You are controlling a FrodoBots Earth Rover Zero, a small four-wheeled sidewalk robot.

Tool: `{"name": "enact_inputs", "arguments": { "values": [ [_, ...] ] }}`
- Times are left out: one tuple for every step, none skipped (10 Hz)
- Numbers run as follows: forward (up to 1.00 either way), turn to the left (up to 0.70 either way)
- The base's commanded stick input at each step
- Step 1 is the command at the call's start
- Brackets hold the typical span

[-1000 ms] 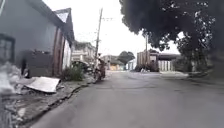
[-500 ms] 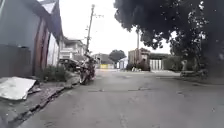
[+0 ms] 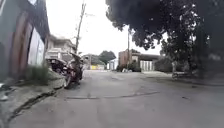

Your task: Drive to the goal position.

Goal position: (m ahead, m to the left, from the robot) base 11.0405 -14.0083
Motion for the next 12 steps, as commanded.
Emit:
{"name": "enact_inputs", "arguments": {
  "values": [
    [1.0, 0.0],
    [1.0, 0.0],
    [1.0, 0.0],
    [1.0, 0.0],
    [1.0, 0.0],
    [1.0, 0.0],
    [1.0, 0.0],
    [1.0, 0.0],
    [1.0, 0.0],
    [1.0, 0.0],
    [1.0, 0.0],
    [1.0, 0.0]
  ]
}}
